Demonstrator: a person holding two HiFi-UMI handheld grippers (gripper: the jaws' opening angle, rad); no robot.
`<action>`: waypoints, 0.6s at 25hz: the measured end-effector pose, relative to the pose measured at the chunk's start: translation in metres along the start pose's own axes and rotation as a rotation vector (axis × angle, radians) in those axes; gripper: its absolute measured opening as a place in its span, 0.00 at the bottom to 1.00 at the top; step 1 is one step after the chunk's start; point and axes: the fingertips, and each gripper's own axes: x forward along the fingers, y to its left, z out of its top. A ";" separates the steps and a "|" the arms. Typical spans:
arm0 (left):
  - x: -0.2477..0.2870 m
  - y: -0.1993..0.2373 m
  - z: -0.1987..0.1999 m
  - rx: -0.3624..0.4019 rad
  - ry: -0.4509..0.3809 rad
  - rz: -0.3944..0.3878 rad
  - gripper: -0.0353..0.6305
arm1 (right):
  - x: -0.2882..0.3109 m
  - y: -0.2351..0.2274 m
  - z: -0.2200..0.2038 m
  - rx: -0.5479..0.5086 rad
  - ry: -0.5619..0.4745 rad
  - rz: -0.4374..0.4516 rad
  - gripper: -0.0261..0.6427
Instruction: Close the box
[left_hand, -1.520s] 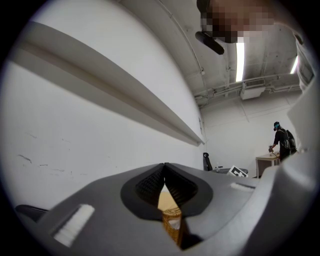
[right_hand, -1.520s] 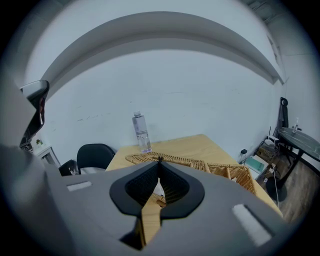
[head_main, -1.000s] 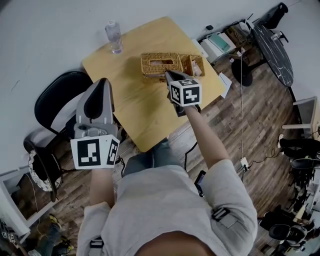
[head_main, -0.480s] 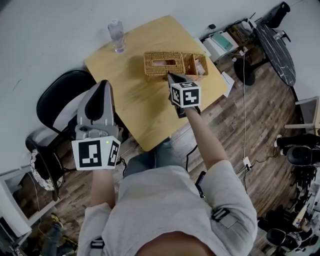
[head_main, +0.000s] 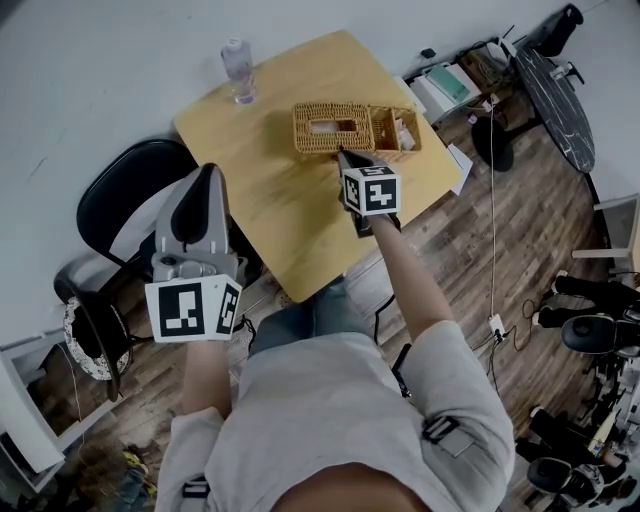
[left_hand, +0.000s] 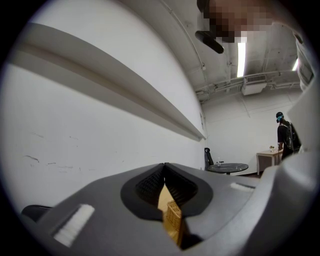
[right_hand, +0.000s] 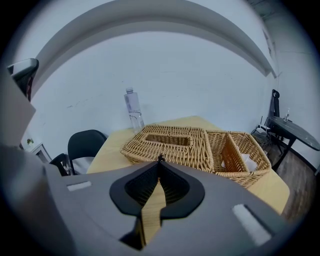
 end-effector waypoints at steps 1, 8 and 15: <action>0.000 0.001 -0.001 0.000 0.001 0.001 0.14 | 0.001 0.000 0.000 0.001 0.000 -0.002 0.06; 0.002 0.001 0.003 0.003 -0.008 -0.006 0.14 | 0.000 0.000 0.001 0.014 -0.016 -0.002 0.07; 0.006 -0.003 0.009 0.004 -0.023 -0.016 0.14 | -0.012 -0.001 0.008 0.026 -0.046 0.010 0.07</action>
